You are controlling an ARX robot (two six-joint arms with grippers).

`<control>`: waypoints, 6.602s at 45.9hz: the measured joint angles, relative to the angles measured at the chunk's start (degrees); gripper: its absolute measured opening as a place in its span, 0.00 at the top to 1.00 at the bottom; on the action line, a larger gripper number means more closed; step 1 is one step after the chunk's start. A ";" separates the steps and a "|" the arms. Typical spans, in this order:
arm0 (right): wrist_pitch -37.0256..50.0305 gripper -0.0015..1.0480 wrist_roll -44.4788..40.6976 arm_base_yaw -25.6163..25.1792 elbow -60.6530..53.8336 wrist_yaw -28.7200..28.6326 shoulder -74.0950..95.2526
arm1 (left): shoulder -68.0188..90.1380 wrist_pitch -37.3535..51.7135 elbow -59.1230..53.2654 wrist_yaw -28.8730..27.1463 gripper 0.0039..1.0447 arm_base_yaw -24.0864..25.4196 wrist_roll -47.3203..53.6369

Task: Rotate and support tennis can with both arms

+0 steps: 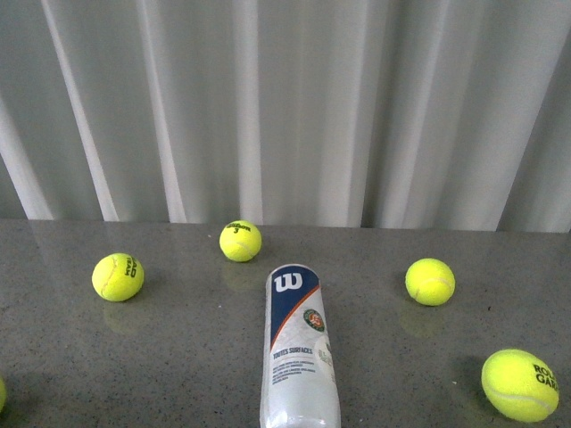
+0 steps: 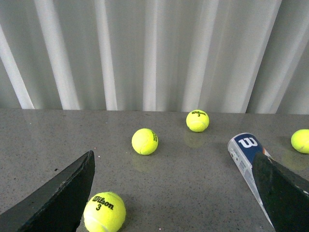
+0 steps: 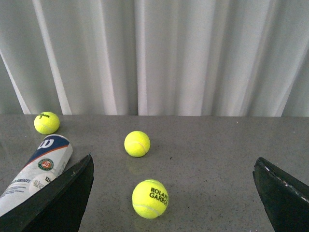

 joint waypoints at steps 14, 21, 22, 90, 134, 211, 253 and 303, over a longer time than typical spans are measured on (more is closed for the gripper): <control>0.00 0.07 0.00 0.00 0.00 0.00 0.00 | 0.00 0.00 0.00 0.00 0.06 0.00 0.00; 0.00 0.07 0.00 0.00 0.00 0.00 0.00 | 0.00 0.00 0.00 0.00 0.06 0.00 0.00; 0.00 0.07 0.02 0.00 0.00 0.00 0.00 | 0.00 0.00 0.00 0.00 0.06 0.00 0.00; -5.57 0.07 14.10 8.76 19.93 -2.73 46.38 | 0.00 0.00 0.00 0.00 0.06 0.00 0.02; -10.08 0.07 19.45 20.87 62.38 -10.97 107.67 | 0.00 0.00 0.00 0.00 0.06 0.00 0.00; 2.23 0.80 -70.03 23.08 57.33 -10.51 113.79 | 0.00 0.00 0.00 0.00 0.06 0.00 0.00; 6.99 0.18 -77.00 23.71 59.10 -15.08 122.64 | 0.00 0.00 0.00 0.00 0.06 0.00 0.00; 14.97 0.07 8.68 19.61 46.34 14.78 87.01 | 0.00 0.00 0.00 -0.04 0.06 0.00 0.00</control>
